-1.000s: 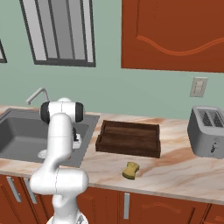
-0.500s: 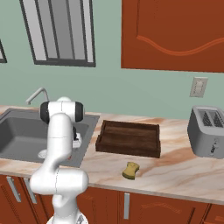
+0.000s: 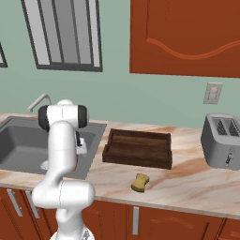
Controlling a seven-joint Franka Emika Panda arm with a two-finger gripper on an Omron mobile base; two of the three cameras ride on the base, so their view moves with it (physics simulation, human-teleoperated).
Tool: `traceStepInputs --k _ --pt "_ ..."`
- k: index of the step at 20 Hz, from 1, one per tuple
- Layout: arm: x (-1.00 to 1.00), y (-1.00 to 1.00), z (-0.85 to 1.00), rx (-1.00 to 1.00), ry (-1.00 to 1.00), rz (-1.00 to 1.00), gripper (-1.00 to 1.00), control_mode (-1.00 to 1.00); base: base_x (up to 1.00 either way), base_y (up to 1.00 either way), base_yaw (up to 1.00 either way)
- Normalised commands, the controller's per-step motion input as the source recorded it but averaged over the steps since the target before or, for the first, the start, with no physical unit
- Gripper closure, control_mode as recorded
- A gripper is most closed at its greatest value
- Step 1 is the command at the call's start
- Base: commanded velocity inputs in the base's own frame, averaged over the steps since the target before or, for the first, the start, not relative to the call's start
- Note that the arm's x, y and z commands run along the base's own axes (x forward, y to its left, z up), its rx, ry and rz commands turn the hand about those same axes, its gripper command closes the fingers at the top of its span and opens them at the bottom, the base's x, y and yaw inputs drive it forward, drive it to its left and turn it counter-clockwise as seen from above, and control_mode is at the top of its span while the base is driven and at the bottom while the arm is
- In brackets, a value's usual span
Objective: Pick up all produce items and place them in the sink. Turn on the sink faucet to wash them. Then turn the sink off and put them in the tray.
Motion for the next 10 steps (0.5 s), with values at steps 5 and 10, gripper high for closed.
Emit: traceStepInputs --k 5,10 --pt "-0.31 0.09 0.53 0.00 -0.10 0.00 -1.00 -1.00 0.00 0.00 0.00" --pt "-0.39 0.02 0.56 0.00 -0.10 0.00 -1.00 -1.00 0.00 0.00 0.00"
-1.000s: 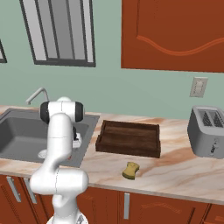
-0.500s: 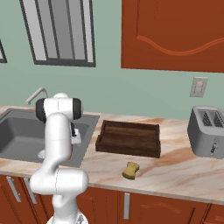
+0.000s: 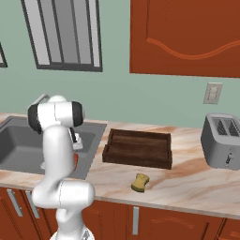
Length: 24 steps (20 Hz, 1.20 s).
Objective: Pick up all produce items and place them in the sink. Turn on the sink faucet to wash them. Then turn the sink off and put them in the tray.
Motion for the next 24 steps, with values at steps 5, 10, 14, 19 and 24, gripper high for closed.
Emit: traceStepInputs --k 5,10,14,19,24 --pt "-0.28 0.00 0.67 0.00 -0.10 0.00 -1.00 -1.00 0.00 0.00 0.00" --pt "-0.21 0.00 0.78 0.00 -0.10 0.00 -1.00 -1.00 0.00 0.00 0.00" --pt "-0.16 0.00 0.82 0.00 -0.09 0.00 -1.00 -1.00 0.00 0.00 0.00" --pt "-0.13 0.00 0.80 0.00 -0.07 0.00 -1.00 -1.00 0.00 0.00 0.00" --pt "-0.08 0.00 0.76 0.00 -0.05 0.00 -1.00 -1.00 0.00 0.00 0.00"
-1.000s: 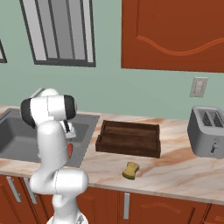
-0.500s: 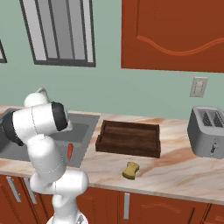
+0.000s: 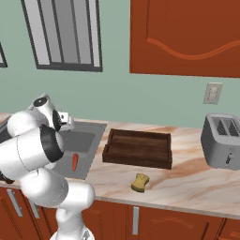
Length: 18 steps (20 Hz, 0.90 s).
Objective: Pick up all produce items and place them in the sink. Turn on the sink faucet to wash them. Then turn the sink off and put them in the tray.
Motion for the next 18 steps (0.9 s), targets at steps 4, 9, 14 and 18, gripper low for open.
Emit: traceStepInputs --k 4,9,14,18 --pt "-0.06 0.00 0.66 0.00 -0.06 0.02 -1.00 -1.00 0.00 0.00 0.00" --pt "-0.15 0.00 0.39 0.00 -0.15 0.08 -1.00 -1.00 0.00 0.00 0.00" --pt "-0.31 0.00 0.22 0.04 -0.18 0.09 -1.00 -1.00 0.00 0.00 0.00" --pt "-0.34 0.00 0.12 0.06 -0.17 0.08 -1.00 -1.00 0.00 0.00 0.00"
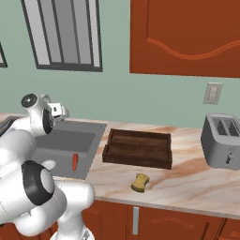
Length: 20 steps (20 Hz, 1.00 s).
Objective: Pick up all produce items and place them in the sink. Turn on the sink faucet to wash them. Then turn the sink off and put them in the tray.
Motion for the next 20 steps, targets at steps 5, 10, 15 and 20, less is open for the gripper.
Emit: traceStepInputs --k 5,10,15,20 --pt "-0.21 0.00 0.00 0.09 -0.11 0.06 -1.00 -1.00 0.00 0.00 0.00" --pt "-0.08 0.00 0.00 0.02 -0.10 0.02 -1.00 -1.00 0.00 0.00 0.00" --pt "0.00 0.00 0.00 0.00 -0.04 0.00 -1.00 -1.00 0.00 0.00 0.00" --pt "0.00 0.00 0.00 0.01 -0.04 0.00 -1.00 -1.00 0.00 0.00 0.00"
